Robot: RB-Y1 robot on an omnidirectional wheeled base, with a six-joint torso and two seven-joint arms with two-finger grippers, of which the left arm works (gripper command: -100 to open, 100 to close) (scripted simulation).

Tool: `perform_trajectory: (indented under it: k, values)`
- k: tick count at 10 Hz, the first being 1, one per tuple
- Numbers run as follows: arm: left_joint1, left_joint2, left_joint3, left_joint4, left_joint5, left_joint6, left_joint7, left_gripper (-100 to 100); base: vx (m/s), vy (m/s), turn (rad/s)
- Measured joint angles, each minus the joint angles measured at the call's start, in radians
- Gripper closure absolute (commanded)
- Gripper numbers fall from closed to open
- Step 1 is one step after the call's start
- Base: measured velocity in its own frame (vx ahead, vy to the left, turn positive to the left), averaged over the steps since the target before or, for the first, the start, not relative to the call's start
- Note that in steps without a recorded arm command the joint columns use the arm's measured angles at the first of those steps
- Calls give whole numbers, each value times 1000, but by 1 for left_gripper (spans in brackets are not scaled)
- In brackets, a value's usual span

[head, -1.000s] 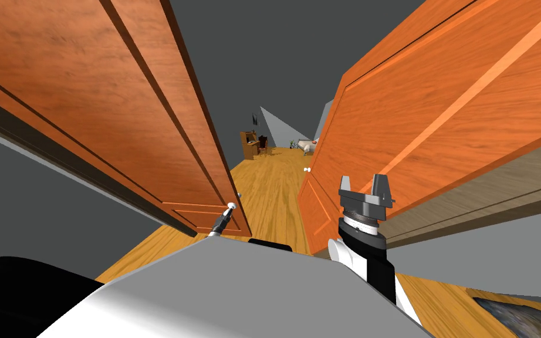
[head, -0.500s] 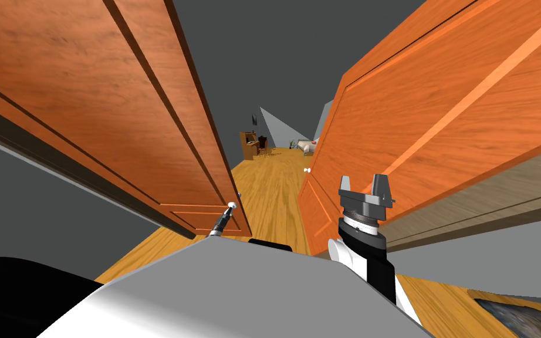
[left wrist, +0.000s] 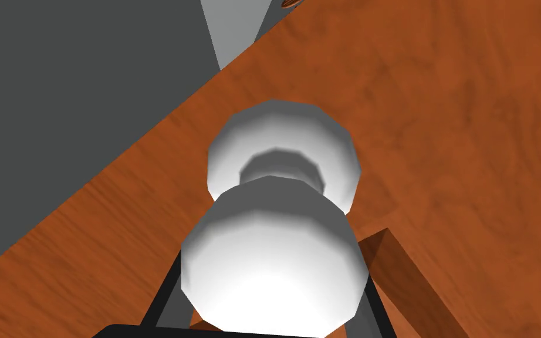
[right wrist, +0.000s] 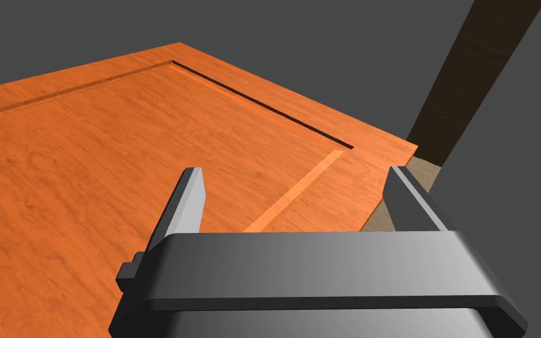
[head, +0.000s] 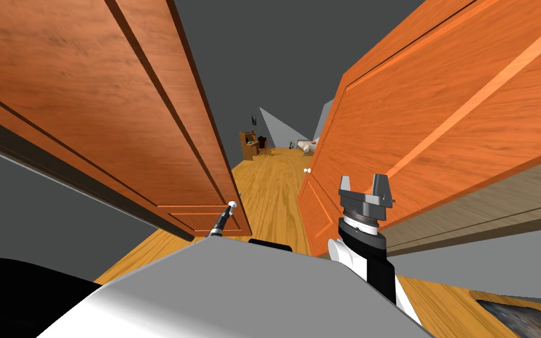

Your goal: Push the door open

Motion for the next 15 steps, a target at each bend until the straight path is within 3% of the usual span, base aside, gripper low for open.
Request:
perform_trajectory:
  k: [6, 7, 15]
  values:
    - [-28, -13, 30, 7, 34, 11, 154, 100, 34, 13, -7]
    - [-35, -18, 35, 14, 42, 13, 183, -100, -5, 15, -8]
    - [-51, -35, -9, 8, 108, 15, 375, -100, -41, 13, -12]
